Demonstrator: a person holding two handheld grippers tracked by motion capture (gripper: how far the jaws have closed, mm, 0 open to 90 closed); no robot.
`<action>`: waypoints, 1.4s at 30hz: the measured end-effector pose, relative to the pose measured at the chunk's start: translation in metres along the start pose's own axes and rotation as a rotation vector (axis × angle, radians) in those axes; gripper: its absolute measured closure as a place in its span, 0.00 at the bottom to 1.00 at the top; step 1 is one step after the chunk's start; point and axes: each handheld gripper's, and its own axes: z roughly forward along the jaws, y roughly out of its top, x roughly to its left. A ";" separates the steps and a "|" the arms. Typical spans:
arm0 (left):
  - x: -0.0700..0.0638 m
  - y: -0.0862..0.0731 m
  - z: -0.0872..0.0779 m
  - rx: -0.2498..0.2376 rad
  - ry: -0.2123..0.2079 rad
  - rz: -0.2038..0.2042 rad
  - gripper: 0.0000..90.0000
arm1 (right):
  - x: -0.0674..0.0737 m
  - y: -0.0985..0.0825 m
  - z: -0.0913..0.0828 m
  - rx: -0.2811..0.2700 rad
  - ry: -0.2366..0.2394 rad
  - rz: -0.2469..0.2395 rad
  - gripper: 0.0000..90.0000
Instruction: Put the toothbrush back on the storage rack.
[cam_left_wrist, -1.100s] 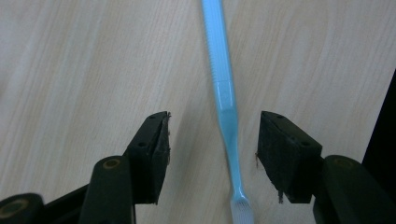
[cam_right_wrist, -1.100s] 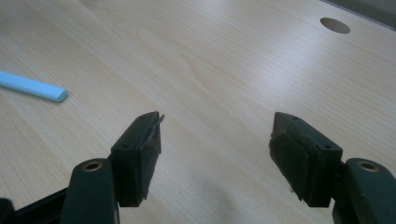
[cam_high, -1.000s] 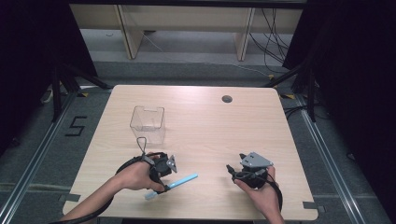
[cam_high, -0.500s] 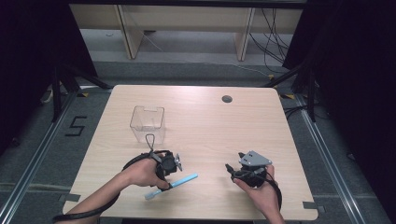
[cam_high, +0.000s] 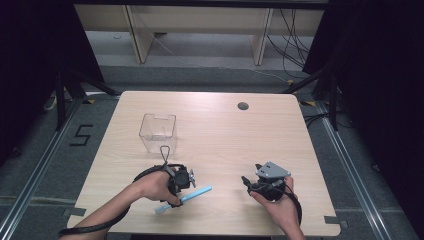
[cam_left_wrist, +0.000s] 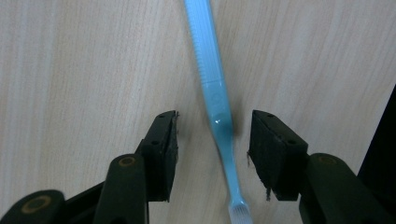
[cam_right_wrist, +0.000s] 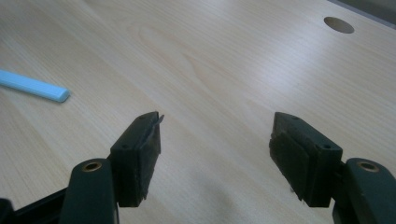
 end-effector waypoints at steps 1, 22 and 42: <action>0.000 -0.001 0.001 0.001 -0.002 -0.011 0.57 | -0.001 0.000 0.000 -0.003 -0.005 -0.016 0.38; -0.002 0.001 0.008 0.003 0.014 0.006 0.60 | 0.003 0.000 0.005 0.011 0.016 -0.033 0.38; -0.009 0.014 0.010 0.109 0.029 0.103 0.83 | 0.003 0.001 0.003 0.011 0.020 -0.021 0.38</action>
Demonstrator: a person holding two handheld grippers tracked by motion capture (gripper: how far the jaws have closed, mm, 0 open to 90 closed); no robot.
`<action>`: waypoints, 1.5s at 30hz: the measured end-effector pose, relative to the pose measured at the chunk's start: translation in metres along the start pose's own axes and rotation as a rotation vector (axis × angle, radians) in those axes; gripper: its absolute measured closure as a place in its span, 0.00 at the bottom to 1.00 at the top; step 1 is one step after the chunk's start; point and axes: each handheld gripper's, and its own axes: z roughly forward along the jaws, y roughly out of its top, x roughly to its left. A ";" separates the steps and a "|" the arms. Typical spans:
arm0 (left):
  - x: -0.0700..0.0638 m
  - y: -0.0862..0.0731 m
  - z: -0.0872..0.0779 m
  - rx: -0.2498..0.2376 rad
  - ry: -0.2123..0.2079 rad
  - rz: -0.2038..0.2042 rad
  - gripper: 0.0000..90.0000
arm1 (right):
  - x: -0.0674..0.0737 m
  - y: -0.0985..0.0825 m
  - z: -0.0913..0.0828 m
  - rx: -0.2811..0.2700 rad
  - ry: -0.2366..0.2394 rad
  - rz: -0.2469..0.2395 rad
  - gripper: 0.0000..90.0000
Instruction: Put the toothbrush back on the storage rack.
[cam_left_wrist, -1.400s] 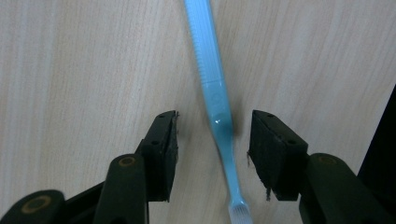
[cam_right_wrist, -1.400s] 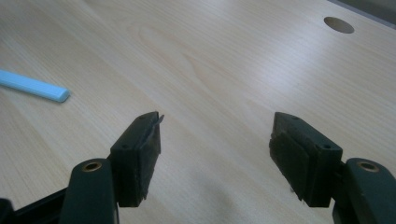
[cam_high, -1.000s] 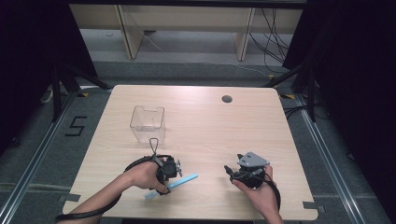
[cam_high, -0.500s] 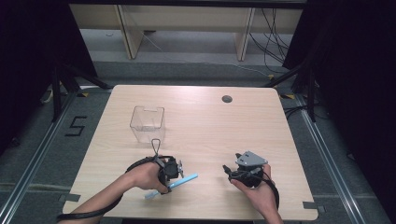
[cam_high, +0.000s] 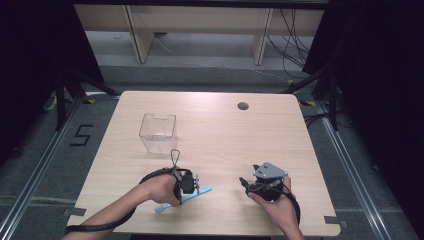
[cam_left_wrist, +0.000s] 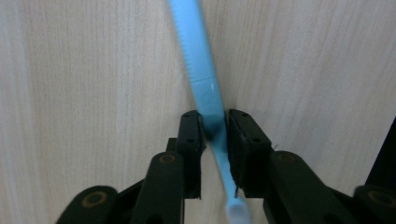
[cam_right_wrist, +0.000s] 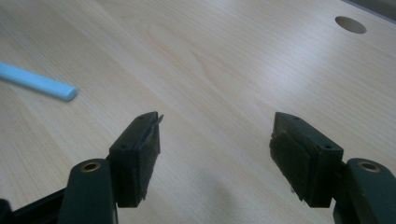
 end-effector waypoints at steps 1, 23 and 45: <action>0.000 0.000 0.001 -0.005 0.004 0.004 0.85 | -0.001 0.000 0.000 0.000 -0.001 -0.012 0.38; -0.001 -0.003 -0.004 -0.024 -0.012 0.094 0.87 | 0.008 0.006 0.005 0.033 0.056 -0.065 0.38; -0.001 -0.009 -0.021 -0.085 -0.023 0.110 0.88 | 0.025 0.015 0.012 0.070 0.177 -0.139 0.38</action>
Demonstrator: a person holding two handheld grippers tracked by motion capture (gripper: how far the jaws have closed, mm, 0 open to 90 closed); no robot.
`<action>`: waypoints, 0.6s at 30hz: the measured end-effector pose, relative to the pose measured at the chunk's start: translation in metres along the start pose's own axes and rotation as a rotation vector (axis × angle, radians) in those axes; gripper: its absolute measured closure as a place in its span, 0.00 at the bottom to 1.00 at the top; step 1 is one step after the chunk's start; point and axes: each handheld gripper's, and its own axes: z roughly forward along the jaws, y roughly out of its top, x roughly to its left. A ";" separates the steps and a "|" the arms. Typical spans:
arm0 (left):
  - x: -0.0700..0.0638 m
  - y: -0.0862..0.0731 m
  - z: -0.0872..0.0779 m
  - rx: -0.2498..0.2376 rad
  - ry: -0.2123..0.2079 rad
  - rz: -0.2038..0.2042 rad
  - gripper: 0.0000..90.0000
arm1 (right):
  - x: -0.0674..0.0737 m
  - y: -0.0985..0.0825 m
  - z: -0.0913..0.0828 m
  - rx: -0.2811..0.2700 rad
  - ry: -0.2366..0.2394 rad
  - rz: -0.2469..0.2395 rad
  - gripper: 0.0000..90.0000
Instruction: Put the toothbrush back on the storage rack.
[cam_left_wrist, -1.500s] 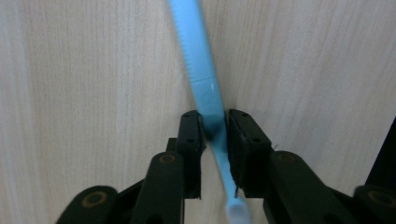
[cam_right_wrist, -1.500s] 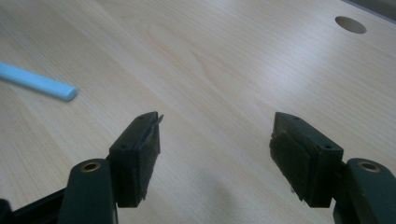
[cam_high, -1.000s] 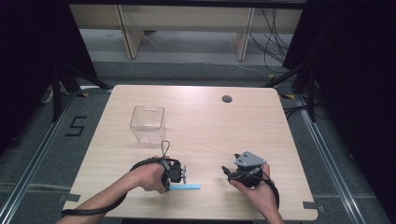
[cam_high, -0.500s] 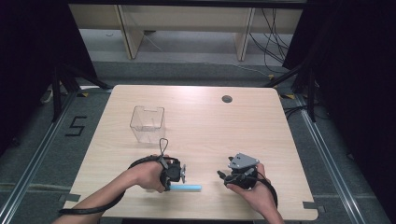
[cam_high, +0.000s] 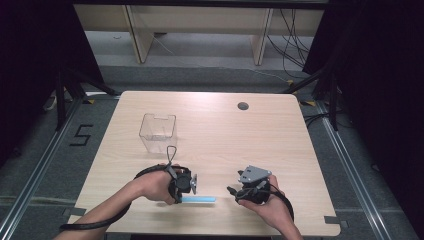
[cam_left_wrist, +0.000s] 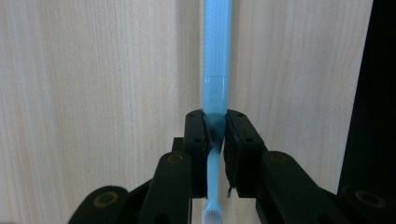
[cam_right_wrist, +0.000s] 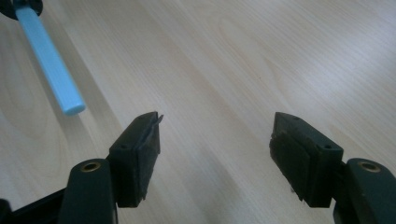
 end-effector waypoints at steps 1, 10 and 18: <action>0.000 0.000 -0.001 -0.004 0.000 0.002 0.88 | 0.000 0.000 0.000 0.000 0.000 0.000 0.38; 0.003 0.000 -0.010 -0.004 0.003 0.006 0.88 | -0.001 -0.001 0.000 -0.006 0.006 0.007 0.38; 0.006 0.000 -0.018 -0.014 0.006 0.000 0.88 | -0.004 -0.001 -0.006 -0.009 0.006 0.003 0.38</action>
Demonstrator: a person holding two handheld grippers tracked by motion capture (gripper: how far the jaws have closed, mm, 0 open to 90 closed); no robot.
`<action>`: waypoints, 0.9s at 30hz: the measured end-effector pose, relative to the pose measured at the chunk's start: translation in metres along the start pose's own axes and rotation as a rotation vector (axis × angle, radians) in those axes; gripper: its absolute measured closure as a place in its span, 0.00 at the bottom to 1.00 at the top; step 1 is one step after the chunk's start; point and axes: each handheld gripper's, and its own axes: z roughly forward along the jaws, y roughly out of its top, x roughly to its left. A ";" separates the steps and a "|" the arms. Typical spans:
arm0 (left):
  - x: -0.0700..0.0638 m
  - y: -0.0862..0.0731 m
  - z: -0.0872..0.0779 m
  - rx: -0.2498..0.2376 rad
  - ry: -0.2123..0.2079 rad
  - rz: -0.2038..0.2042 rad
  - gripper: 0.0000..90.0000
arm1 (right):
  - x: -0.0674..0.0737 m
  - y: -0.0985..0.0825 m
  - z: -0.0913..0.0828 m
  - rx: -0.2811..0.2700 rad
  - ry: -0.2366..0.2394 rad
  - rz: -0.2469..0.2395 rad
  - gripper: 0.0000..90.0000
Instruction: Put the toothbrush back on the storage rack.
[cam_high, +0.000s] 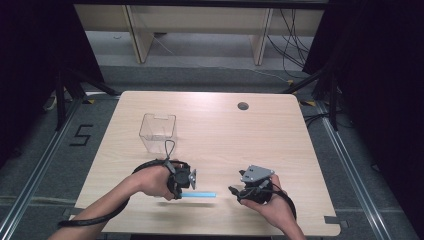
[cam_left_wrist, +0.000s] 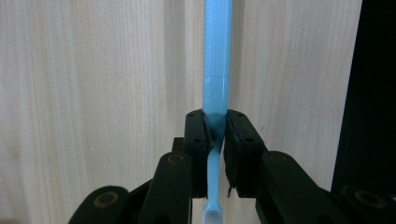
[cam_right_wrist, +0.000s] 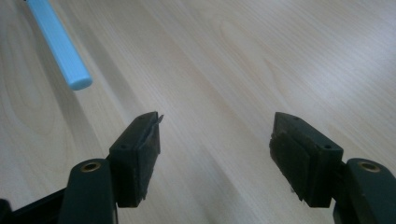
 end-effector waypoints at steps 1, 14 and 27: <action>0.000 0.000 -0.001 -0.002 0.001 0.001 0.88 | 0.000 0.000 -0.001 -0.002 0.000 0.003 0.38; -0.004 0.009 -0.007 -0.015 0.006 0.034 0.88 | 0.015 0.007 0.002 -0.011 0.061 -0.047 0.39; -0.005 0.007 -0.011 -0.011 0.022 0.043 0.88 | 0.032 0.026 0.007 -0.033 0.192 -0.137 0.39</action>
